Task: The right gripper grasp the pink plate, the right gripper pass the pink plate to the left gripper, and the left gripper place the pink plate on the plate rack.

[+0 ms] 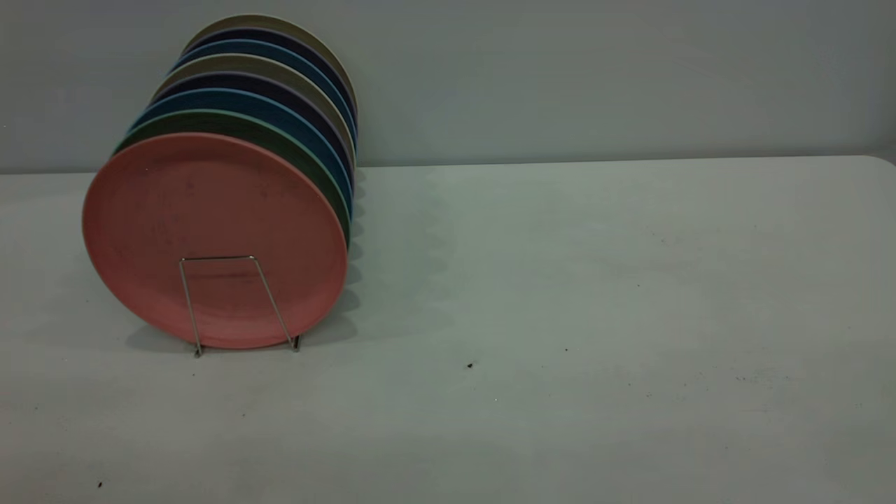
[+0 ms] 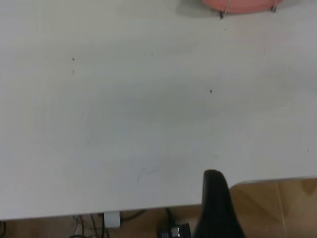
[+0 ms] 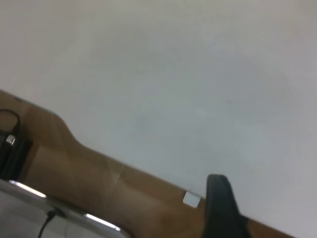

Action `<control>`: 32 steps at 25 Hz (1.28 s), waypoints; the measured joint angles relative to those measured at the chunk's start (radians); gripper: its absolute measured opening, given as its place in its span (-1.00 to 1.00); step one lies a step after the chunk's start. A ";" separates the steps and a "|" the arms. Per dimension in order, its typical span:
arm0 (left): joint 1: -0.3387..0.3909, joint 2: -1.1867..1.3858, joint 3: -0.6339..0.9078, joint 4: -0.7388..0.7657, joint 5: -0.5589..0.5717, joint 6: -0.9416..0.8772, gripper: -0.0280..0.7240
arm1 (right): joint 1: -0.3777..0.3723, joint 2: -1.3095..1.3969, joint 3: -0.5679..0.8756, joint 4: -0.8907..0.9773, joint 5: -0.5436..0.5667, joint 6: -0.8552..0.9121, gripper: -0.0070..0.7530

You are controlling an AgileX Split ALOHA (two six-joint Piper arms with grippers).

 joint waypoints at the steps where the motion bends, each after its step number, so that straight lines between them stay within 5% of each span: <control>1: 0.000 -0.012 0.000 0.000 0.000 0.000 0.52 | -0.012 -0.016 0.001 0.000 0.000 0.000 0.27; 17: 0.000 -0.090 0.000 -0.002 0.000 0.000 0.52 | -0.168 -0.301 0.001 0.002 0.011 0.000 0.27; 32: 0.000 -0.090 0.000 -0.002 0.000 0.000 0.52 | -0.175 -0.303 0.001 -0.024 0.011 0.046 0.27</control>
